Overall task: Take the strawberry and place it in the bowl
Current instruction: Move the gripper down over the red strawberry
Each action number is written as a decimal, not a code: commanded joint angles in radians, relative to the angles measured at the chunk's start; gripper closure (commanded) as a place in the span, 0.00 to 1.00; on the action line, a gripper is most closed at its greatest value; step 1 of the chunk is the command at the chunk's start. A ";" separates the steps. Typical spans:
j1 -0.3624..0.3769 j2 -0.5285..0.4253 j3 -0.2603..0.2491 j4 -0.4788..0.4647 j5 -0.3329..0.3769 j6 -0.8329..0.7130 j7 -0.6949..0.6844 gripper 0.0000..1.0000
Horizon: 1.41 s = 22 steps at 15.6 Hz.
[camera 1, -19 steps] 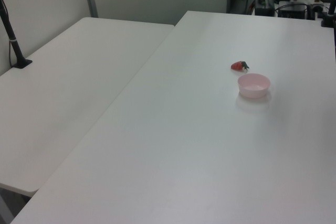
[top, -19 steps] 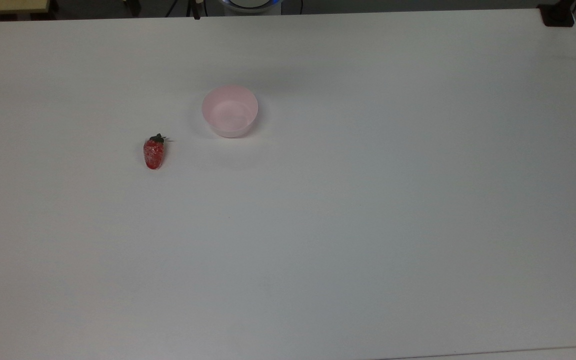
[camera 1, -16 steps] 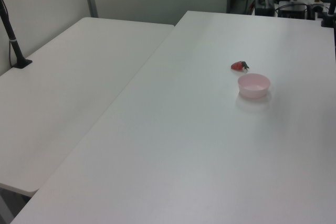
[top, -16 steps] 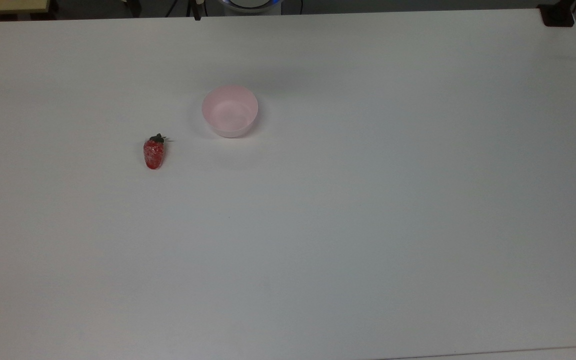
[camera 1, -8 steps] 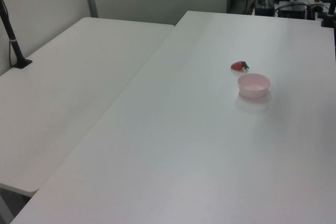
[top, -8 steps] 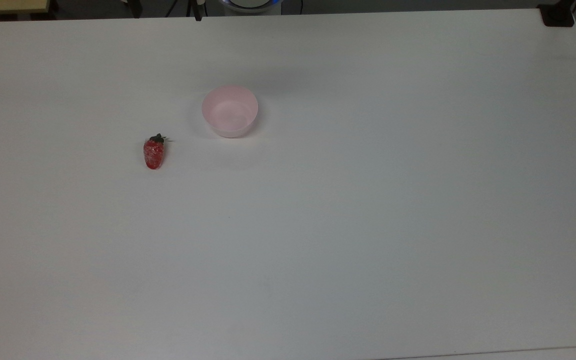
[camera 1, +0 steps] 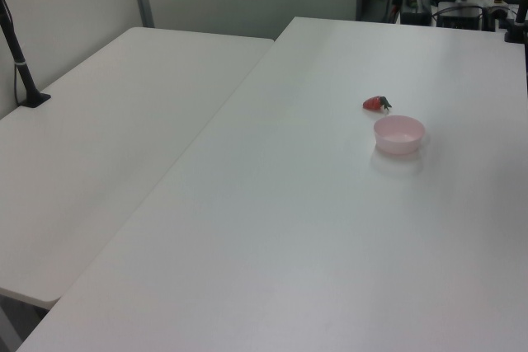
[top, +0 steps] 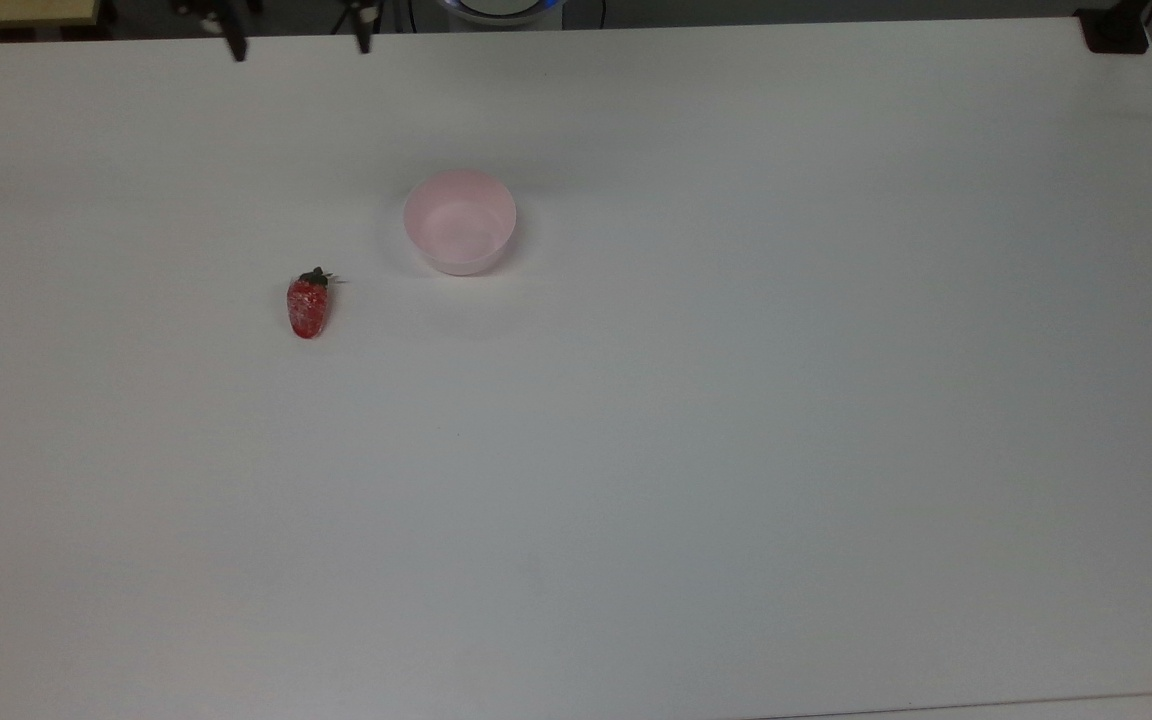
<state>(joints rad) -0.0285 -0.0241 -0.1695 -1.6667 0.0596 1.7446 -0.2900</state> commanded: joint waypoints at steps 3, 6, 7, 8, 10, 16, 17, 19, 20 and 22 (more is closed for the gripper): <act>-0.096 0.099 -0.005 -0.027 -0.066 0.015 -0.008 0.00; -0.116 0.137 -0.019 -0.109 -0.064 0.148 0.034 0.00; -0.116 0.171 -0.019 -0.122 -0.064 0.180 0.037 0.00; -0.116 0.208 -0.019 -0.123 -0.064 0.206 0.061 0.00; -0.122 0.275 -0.019 -0.122 -0.055 0.269 0.153 0.00; -0.116 0.378 -0.018 -0.122 -0.049 0.360 0.290 0.00; -0.114 0.385 -0.015 -0.120 -0.040 0.372 0.293 0.00; -0.108 0.397 -0.013 -0.120 0.012 0.389 0.296 0.00; -0.106 0.404 -0.012 -0.119 0.041 0.401 0.296 0.00; -0.088 0.429 -0.010 -0.117 0.069 0.429 0.304 0.00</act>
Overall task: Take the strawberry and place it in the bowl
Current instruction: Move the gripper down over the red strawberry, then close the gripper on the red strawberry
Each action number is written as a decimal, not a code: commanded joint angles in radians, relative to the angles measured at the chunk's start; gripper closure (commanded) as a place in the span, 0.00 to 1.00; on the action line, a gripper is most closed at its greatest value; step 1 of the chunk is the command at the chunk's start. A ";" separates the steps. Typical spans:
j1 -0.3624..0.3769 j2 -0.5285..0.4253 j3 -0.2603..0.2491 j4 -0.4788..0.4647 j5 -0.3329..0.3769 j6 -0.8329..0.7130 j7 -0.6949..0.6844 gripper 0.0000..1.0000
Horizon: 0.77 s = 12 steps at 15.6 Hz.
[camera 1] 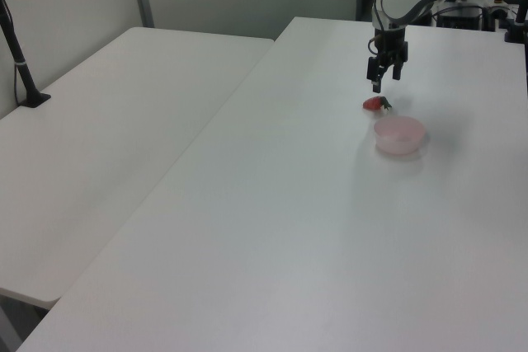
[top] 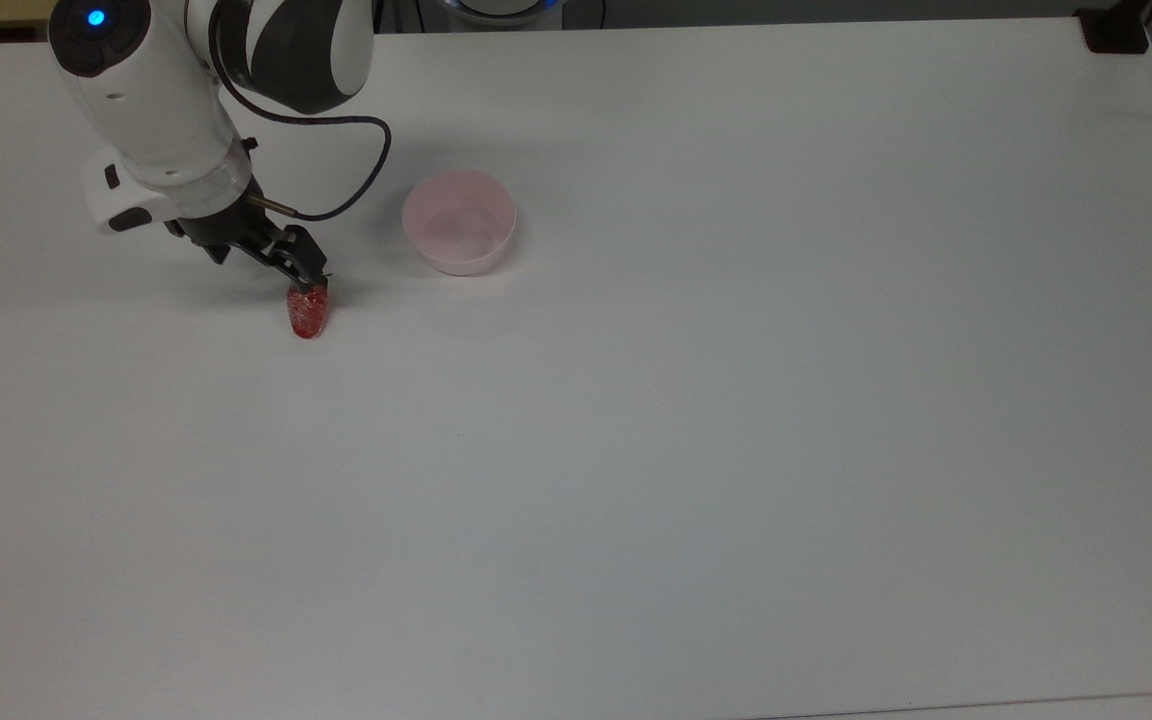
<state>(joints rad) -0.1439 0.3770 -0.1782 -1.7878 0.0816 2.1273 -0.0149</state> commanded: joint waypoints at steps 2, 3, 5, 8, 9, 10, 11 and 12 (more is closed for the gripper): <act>0.038 0.045 0.000 0.004 0.049 0.069 0.053 0.00; 0.044 0.060 0.002 0.004 0.047 0.081 0.062 0.00; 0.047 0.066 0.003 0.004 0.044 0.086 0.062 0.02; 0.047 0.069 0.023 0.004 0.044 0.088 0.062 0.20; 0.047 0.066 0.028 0.004 0.043 0.085 0.061 0.33; 0.047 0.059 0.029 0.004 0.044 0.079 0.058 0.48; 0.047 0.045 0.035 0.004 0.043 0.075 0.053 0.58; 0.047 0.019 0.045 0.002 0.043 0.066 0.053 0.59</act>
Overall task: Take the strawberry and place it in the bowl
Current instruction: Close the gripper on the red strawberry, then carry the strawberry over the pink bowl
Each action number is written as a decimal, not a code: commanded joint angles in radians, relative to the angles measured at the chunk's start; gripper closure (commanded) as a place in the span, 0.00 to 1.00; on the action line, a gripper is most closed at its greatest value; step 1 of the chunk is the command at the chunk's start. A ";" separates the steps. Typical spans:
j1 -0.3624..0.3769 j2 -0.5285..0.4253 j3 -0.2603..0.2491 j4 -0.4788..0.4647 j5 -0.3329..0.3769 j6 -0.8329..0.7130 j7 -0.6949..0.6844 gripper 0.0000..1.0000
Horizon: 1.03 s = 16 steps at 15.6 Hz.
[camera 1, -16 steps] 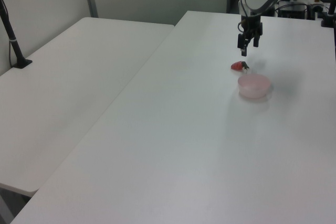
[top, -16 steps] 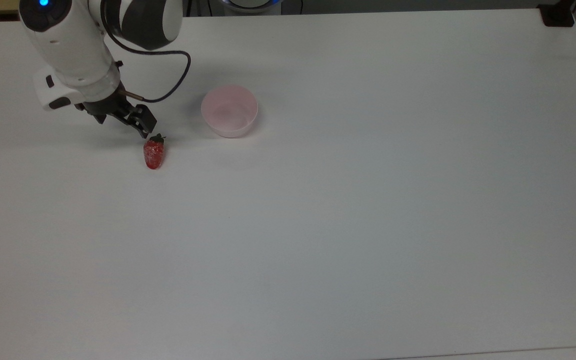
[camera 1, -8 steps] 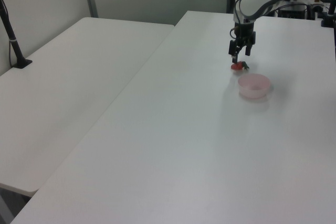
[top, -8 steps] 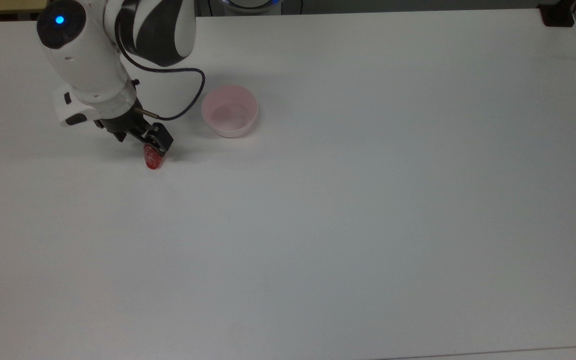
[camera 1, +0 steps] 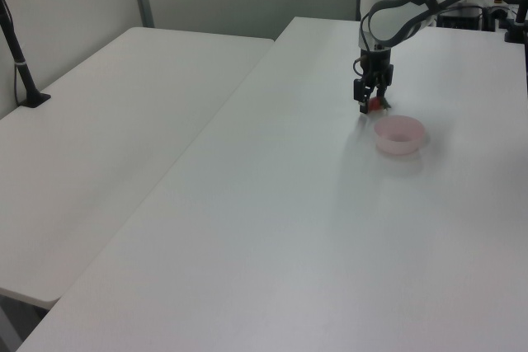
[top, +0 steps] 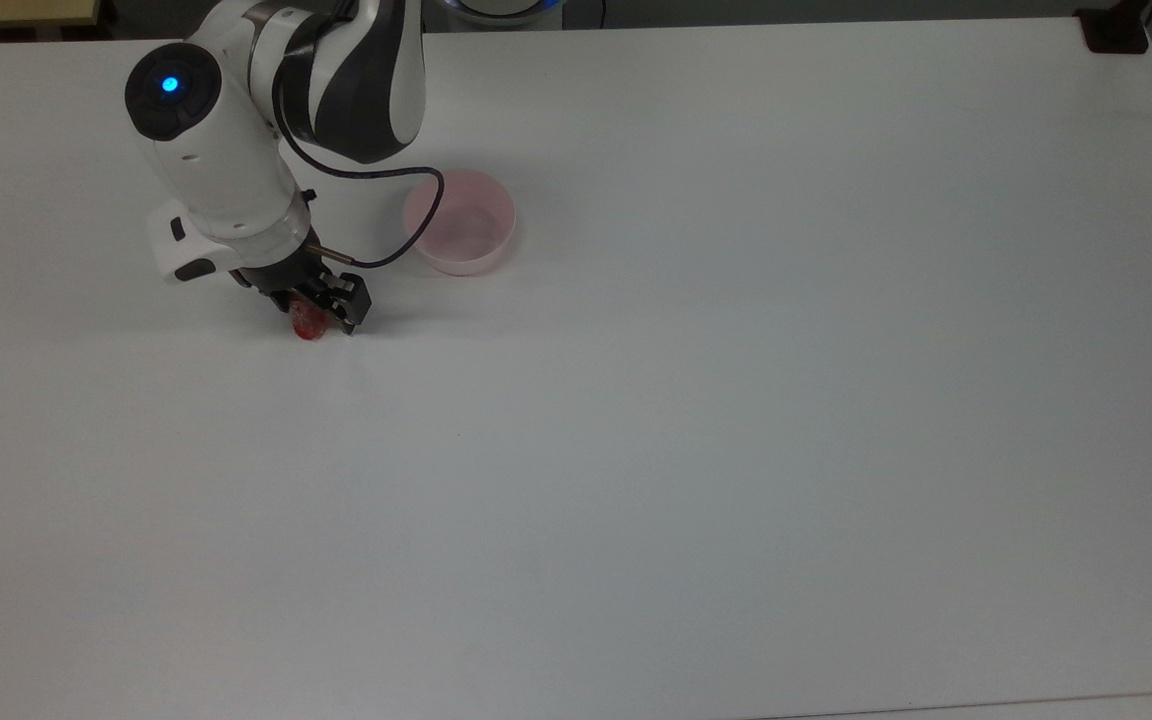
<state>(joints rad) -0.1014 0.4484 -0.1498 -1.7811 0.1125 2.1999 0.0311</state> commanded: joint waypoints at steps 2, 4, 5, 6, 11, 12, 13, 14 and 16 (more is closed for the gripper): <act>-0.001 -0.106 0.041 -0.001 0.007 -0.095 0.006 0.59; -0.001 -0.174 0.071 -0.003 0.003 -0.190 0.001 0.59; -0.003 -0.200 0.091 -0.003 0.001 -0.244 -0.005 0.59; -0.001 -0.218 0.108 -0.003 -0.004 -0.291 -0.013 0.59; 0.008 -0.237 0.188 -0.046 -0.131 -0.434 -0.017 0.59; 0.008 -0.231 0.200 -0.064 -0.151 -0.430 -0.017 0.59; 0.011 -0.220 0.210 -0.073 -0.169 -0.427 -0.016 0.59; 0.012 -0.205 0.216 -0.076 -0.181 -0.428 -0.014 0.59; 0.026 -0.183 0.219 -0.080 -0.183 -0.425 -0.007 0.56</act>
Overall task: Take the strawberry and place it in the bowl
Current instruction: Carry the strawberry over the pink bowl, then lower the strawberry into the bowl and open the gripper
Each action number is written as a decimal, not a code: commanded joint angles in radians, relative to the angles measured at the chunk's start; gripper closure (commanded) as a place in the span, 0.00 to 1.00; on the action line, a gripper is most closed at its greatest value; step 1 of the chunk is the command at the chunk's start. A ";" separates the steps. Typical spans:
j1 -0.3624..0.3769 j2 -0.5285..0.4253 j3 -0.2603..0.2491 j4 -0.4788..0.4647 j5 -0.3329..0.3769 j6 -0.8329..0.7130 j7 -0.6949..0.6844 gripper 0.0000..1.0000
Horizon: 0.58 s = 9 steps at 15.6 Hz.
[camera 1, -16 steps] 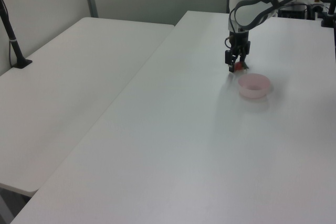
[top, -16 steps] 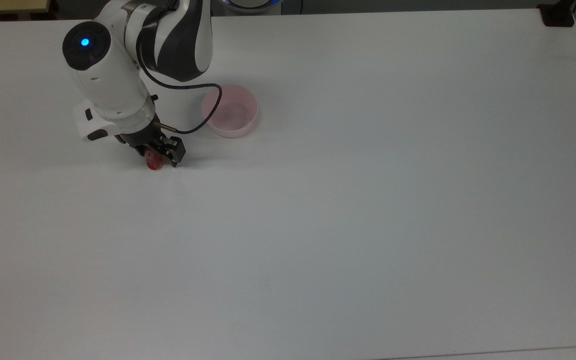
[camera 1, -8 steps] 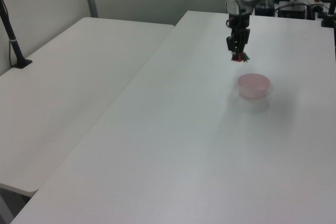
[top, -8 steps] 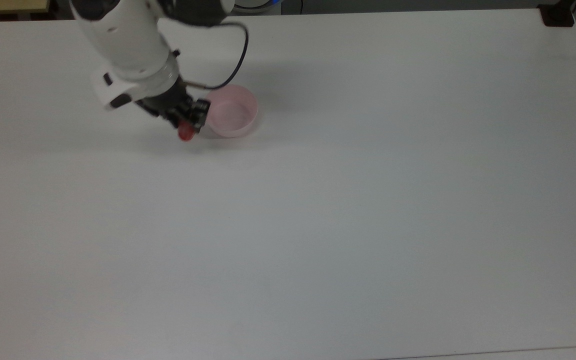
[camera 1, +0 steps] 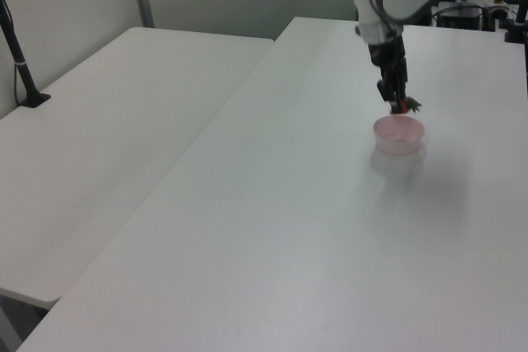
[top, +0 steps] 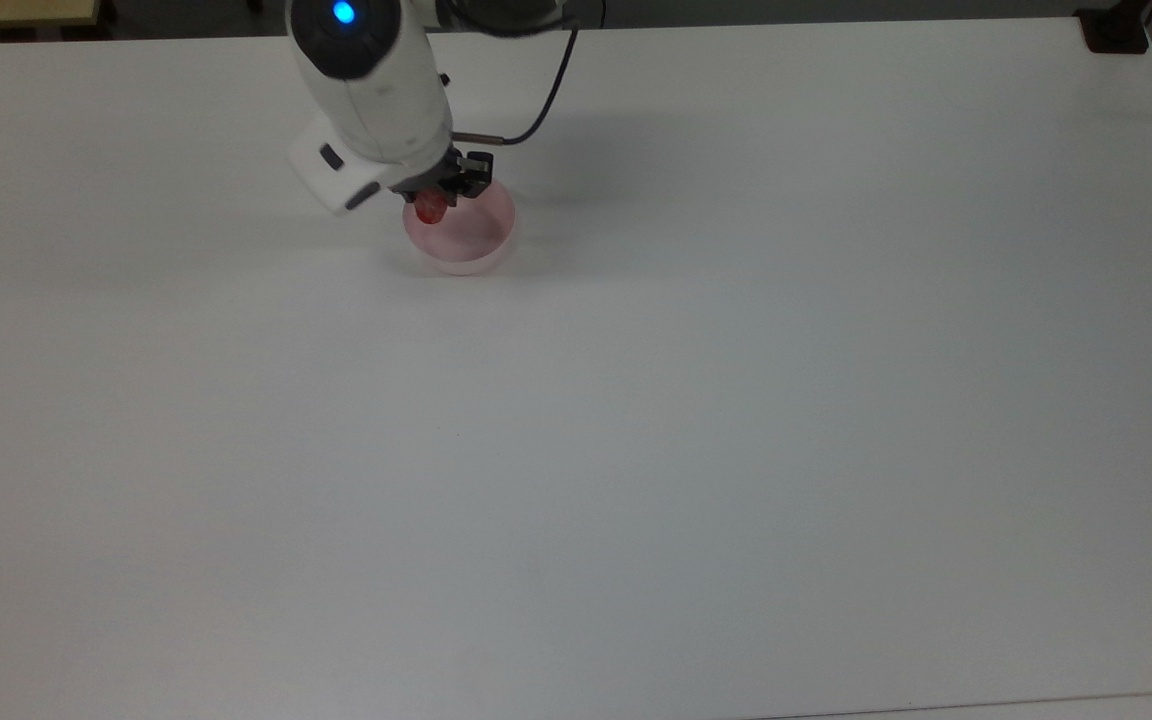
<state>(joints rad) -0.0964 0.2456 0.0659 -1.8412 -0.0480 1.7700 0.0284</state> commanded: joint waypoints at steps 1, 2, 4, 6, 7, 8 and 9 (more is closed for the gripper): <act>0.024 0.029 0.005 -0.020 -0.023 0.006 0.001 0.50; 0.026 0.031 0.005 -0.015 -0.023 0.006 0.002 0.35; 0.027 0.027 0.008 -0.010 -0.020 0.005 0.024 0.07; 0.024 0.018 0.021 0.003 -0.020 -0.006 0.053 0.00; 0.023 -0.003 0.022 0.013 -0.013 -0.011 0.056 0.00; 0.020 -0.028 0.022 0.022 -0.010 -0.018 0.067 0.00; 0.017 -0.052 0.022 0.040 -0.007 -0.021 0.097 0.00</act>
<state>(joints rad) -0.0786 0.2768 0.0828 -1.8251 -0.0545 1.7711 0.0605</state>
